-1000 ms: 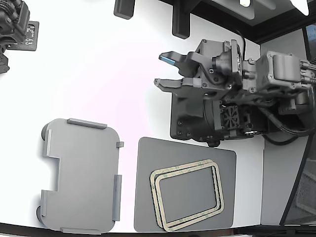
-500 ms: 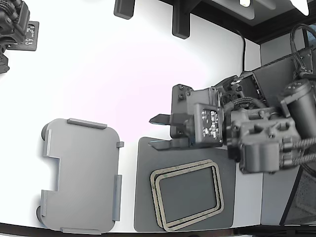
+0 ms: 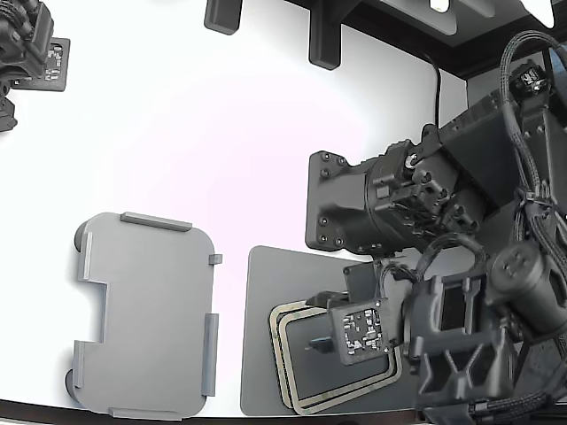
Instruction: Move top rectangular frame to the holder.
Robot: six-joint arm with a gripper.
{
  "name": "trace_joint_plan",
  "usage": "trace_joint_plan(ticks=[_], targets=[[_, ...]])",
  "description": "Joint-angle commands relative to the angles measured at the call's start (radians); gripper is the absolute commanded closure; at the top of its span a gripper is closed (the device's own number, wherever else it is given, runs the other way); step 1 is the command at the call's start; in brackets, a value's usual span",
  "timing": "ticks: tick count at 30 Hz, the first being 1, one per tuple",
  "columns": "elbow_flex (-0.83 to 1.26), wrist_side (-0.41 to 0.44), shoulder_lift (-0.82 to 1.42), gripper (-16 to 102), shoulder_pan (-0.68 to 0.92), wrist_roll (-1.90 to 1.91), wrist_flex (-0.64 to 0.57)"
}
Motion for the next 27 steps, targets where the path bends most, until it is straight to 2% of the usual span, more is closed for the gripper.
trace_joint_plan(ticks=[1,6,9,16,24,27], targets=[[-0.051,-0.002,-0.015,-14,0.057,0.067,0.044],[-0.083,-0.063,-0.057,-14,0.087,0.097,0.126],[-0.077,-0.078,-0.057,-14,0.087,0.091,0.133],[0.029,-0.075,-0.064,-14,0.087,0.08,0.02],[0.074,-0.092,-0.097,-6,0.083,0.074,-0.011],[0.08,-0.101,-0.098,-13,0.074,0.063,-0.009]])
